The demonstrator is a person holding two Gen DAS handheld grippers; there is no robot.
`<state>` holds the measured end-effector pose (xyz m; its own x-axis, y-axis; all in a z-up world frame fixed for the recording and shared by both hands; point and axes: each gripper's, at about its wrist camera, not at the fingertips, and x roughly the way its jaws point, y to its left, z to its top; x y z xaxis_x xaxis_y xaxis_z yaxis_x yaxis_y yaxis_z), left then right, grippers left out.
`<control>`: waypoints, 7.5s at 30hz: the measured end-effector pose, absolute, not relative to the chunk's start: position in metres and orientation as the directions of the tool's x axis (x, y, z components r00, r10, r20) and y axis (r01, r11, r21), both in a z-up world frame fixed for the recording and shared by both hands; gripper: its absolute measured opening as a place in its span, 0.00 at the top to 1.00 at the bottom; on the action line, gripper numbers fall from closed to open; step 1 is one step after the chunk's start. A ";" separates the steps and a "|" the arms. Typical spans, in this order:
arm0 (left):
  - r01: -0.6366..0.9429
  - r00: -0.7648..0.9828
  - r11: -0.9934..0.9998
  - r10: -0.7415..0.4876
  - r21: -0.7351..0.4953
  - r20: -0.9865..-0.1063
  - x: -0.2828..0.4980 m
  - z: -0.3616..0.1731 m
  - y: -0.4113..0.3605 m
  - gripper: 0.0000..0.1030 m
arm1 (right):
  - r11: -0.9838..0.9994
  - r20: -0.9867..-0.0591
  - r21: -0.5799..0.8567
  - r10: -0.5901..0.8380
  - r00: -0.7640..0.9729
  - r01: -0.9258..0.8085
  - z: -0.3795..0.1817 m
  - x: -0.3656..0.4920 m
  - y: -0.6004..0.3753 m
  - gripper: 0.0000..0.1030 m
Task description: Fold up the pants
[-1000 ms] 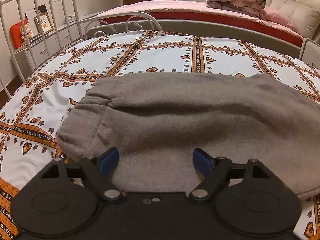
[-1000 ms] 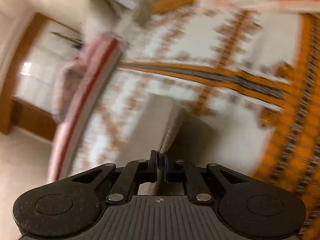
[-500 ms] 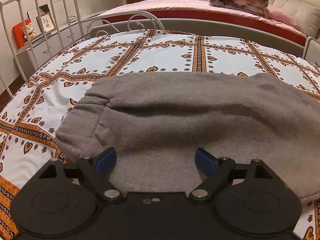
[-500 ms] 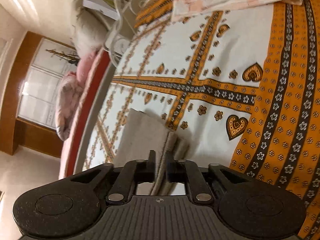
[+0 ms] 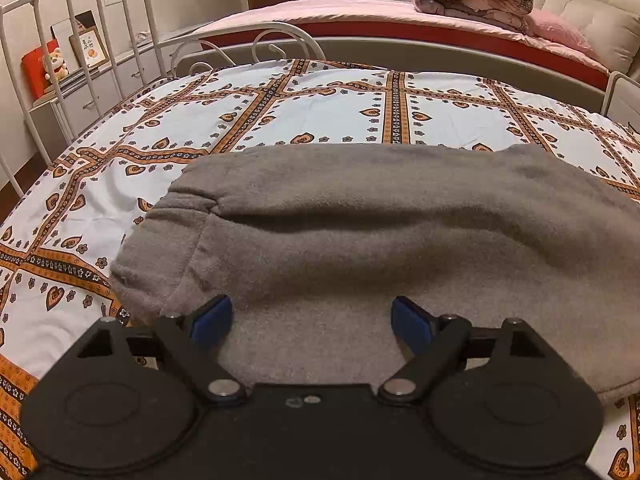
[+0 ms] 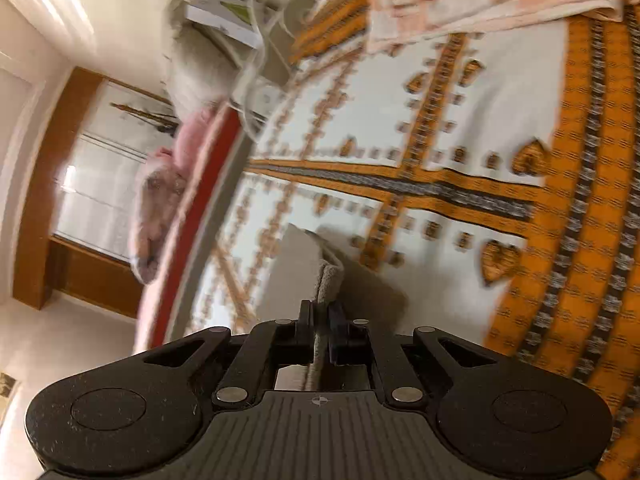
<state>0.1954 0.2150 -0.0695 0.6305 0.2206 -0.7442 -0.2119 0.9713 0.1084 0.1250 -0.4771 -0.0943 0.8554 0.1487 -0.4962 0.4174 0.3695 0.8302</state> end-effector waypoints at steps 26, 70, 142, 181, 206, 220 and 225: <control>-0.197 0.620 0.972 0.226 0.130 -0.751 0.200 -0.069 0.210 0.18 | 0.570 -0.707 0.633 0.150 0.691 0.523 -0.105 0.176 -0.470 0.86; -0.210 0.623 0.954 0.300 0.216 -0.723 0.238 -0.075 0.248 0.13 | 0.903 -0.621 0.424 0.347 0.703 -0.072 -0.026 0.242 -0.230 0.35; 0.065 0.660 0.998 -0.056 -0.017 -0.749 0.202 -0.077 -0.003 0.08 | 0.545 -0.580 0.758 0.313 0.752 0.358 -0.101 0.163 -0.485 0.67; -0.264 0.669 0.963 0.228 0.061 -0.708 0.196 -0.030 0.210 0.06 | 0.606 -0.458 0.768 0.292 0.840 0.208 -0.019 0.185 -0.412 0.83; -0.434 0.655 0.896 0.243 -0.093 -0.715 0.155 -0.033 0.311 0.06 | 0.745 -0.540 0.525 0.666 0.515 -0.412 -0.059 0.192 0.002 0.49; -0.356 0.671 0.932 0.209 -0.062 -0.711 0.172 -0.030 0.272 0.06 | 0.741 -0.565 0.585 0.664 0.490 -0.330 -0.039 0.219 -0.038 0.62; -0.316 0.668 0.948 0.204 -0.025 -0.715 0.184 -0.033 0.255 0.06 | 0.874 -0.646 0.386 0.484 0.590 -0.296 -0.011 0.203 -0.124 0.62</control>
